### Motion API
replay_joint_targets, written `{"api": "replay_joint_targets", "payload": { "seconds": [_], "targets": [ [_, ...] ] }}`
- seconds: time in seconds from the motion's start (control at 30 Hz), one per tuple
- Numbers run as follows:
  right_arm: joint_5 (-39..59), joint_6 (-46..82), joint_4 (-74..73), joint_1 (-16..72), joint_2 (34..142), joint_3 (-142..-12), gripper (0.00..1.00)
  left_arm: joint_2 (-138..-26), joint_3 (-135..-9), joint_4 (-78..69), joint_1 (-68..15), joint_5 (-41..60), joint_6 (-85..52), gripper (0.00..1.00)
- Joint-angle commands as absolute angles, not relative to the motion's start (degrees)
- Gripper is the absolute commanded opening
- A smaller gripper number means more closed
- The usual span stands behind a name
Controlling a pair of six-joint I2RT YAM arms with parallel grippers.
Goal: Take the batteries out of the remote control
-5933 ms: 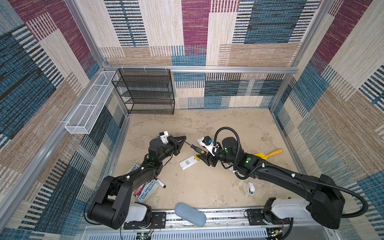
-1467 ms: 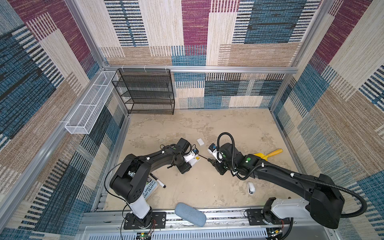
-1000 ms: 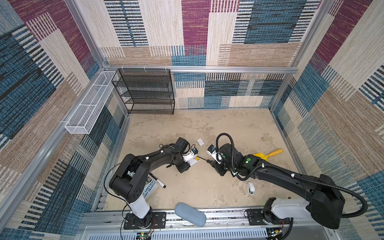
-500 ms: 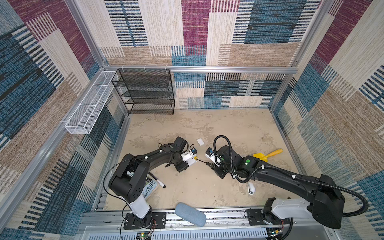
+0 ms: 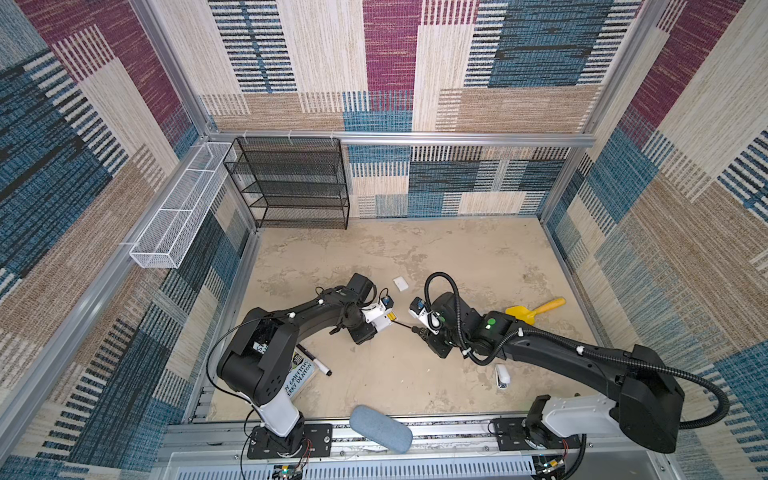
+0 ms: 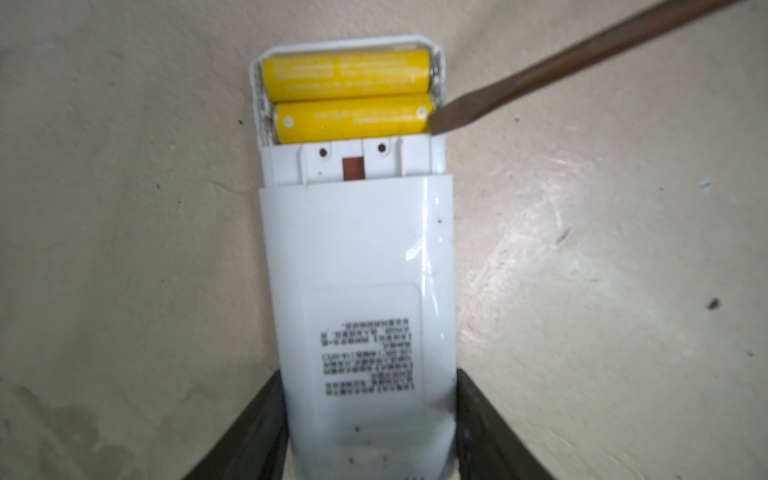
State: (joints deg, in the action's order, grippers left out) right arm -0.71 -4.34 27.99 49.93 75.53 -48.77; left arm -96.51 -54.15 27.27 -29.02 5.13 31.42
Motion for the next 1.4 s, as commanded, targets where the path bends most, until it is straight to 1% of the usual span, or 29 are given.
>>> {"api": "replay_joint_targets", "payload": {
  "seconds": [0.0, 0.4, 0.8, 1.07, 1.37],
  "targets": [
    [-1.9, -3.6, 27.0, 50.0, 75.4, -48.7, 0.00, -97.1, -53.4, 31.6, -28.8, 0.1, 33.6, 0.62],
    [-2.0, -3.0, 28.6, 50.0, 74.7, -49.7, 0.00, -96.3, -53.4, 32.1, -28.2, -0.2, 33.9, 0.62],
    [0.8, -3.5, 26.3, 50.1, 75.3, -50.0, 0.00, -96.4, -53.4, 32.0, -28.1, 0.0, 33.8, 0.62],
    [0.7, -3.7, 26.3, 50.1, 77.1, -50.0, 0.00, -96.3, -53.3, 31.8, -28.1, 0.0, 34.1, 0.62],
    [0.2, -3.4, 24.6, 50.1, 76.7, -49.8, 0.00, -96.7, -53.2, 31.7, -28.0, 0.1, 34.0, 0.62]
  ]
}}
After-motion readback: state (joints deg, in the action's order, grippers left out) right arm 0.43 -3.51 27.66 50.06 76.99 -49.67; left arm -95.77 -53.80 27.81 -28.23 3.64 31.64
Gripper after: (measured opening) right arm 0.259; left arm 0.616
